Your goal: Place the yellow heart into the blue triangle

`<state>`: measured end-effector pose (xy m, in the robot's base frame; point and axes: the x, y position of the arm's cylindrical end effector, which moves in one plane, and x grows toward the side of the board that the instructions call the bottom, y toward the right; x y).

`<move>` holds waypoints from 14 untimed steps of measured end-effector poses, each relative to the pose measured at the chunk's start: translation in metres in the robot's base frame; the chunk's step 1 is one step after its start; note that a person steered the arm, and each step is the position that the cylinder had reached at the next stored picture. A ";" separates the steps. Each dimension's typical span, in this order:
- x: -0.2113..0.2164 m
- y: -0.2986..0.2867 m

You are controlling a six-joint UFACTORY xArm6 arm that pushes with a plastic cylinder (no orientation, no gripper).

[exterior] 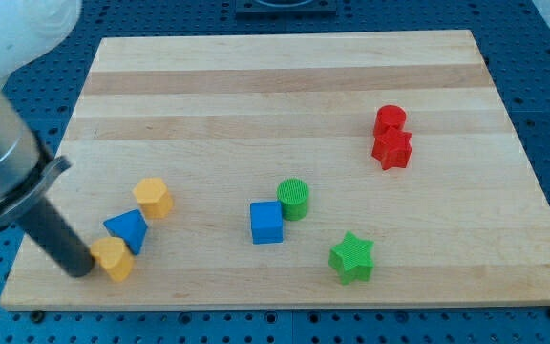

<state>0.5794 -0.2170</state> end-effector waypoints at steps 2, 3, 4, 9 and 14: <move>-0.004 0.007; 0.009 0.002; 0.039 -0.004; 0.025 0.029; 0.020 -0.009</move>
